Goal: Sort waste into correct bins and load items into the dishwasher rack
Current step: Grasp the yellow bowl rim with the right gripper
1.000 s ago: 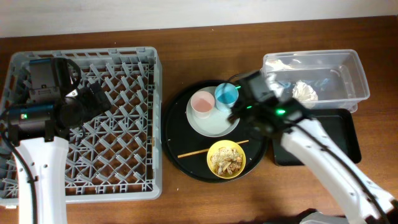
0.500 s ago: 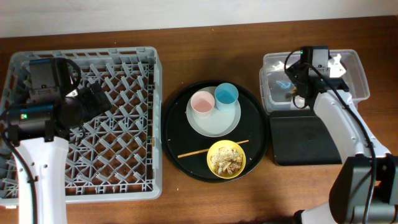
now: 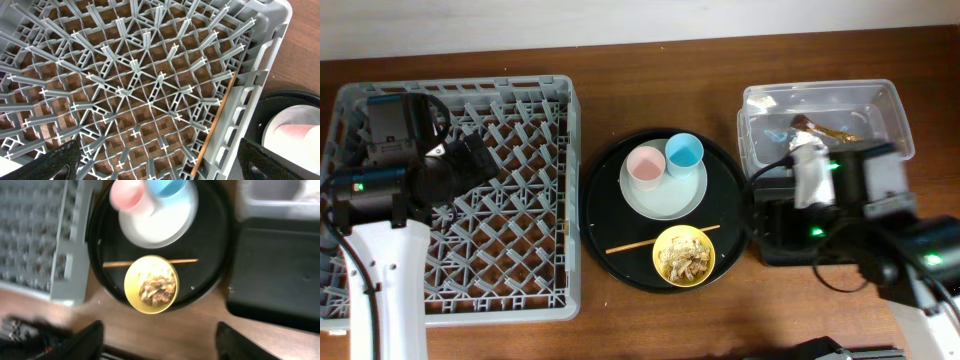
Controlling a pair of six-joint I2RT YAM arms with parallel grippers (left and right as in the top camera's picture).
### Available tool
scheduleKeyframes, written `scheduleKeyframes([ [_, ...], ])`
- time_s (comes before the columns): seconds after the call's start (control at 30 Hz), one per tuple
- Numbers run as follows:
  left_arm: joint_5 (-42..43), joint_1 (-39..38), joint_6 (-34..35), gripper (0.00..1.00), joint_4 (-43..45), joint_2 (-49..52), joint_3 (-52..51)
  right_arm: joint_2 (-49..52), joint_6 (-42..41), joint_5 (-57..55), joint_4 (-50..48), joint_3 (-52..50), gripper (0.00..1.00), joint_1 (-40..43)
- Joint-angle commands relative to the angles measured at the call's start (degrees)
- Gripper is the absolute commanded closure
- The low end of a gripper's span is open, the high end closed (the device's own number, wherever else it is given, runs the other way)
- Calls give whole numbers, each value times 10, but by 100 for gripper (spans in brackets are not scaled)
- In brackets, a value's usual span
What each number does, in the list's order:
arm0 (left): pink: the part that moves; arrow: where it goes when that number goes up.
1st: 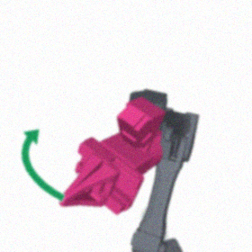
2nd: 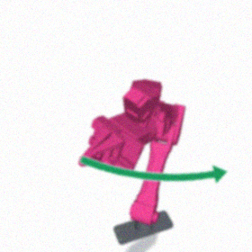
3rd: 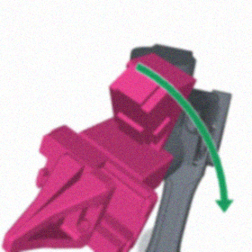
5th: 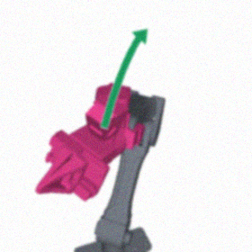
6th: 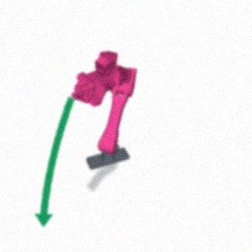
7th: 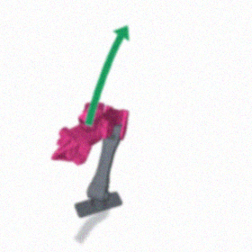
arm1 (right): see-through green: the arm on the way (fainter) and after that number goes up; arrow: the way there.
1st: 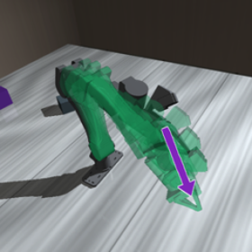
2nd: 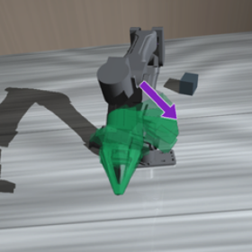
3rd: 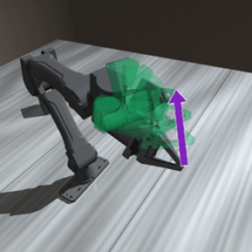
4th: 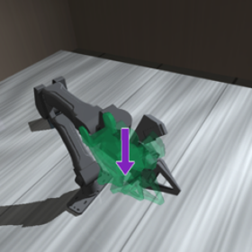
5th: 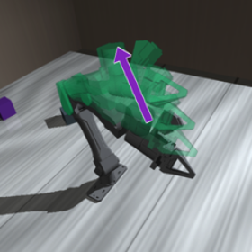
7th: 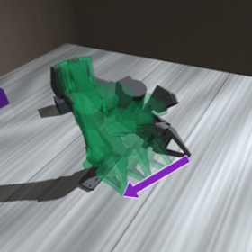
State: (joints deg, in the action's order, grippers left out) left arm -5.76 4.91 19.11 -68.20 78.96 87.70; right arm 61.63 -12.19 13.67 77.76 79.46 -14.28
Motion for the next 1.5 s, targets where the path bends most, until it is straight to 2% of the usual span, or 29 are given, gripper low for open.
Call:
scheduleKeyframes([
  [0.0,4,2,6,1,0,-9,3,37,8,7,-78,-92,38,-123],
  [0.07,4,2,6,1,0,-9,3,89,-16,-11,-203,-167,38,-219],
  [0.17,4,2,6,1,0,-9,3,174,-68,-88,-249,-188,37,-284],
  [0.33,4,2,6,1,0,-9,3,316,-68,-95,-307,-188,37,-340],
  [0.4,4,2,6,1,0,-9,3,332,-68,-109,-321,-188,37,-340],
  [0.53,4,2,6,1,0,-9,3,329,-68,-172,-336,-187,38,-340],
  [0.63,4,2,6,1,0,-9,3,329,-68,-189,-337,-187,43,-340],
  [0.7,4,2,6,1,0,-9,3,329,-85,-182,-337,-188,51,-341],
  [0.8,4,2,6,1,0,-9,3,334,-98,-155,-349,-208,54,-341],
  [0.9,4,2,6,1,0,-9,3,334,-98,-157,-356,-220,67,-341],
  [1.07,4,2,6,1,0,-9,3,334,-98,-156,-341,-220,73,-341],
  [1.13,4,2,6,1,0,-9,3,334,-98,-156,-331,-220,82,-341],
  [1.17,4,2,6,0,0,-9,3,334,-98,-156,-323,-220,83,-341],
  [1.23,4,2,6,1,0,-9,3,334,-98,-156,-314,-220,90,-341],
  [1.33,4,2,6,1,0,-9,3,334,-98,-156,-309,-220,96,-341],
  [1.47,4,2,6,1,0,-9,3,333,-97,-157,-305,-218,96,-341],
])
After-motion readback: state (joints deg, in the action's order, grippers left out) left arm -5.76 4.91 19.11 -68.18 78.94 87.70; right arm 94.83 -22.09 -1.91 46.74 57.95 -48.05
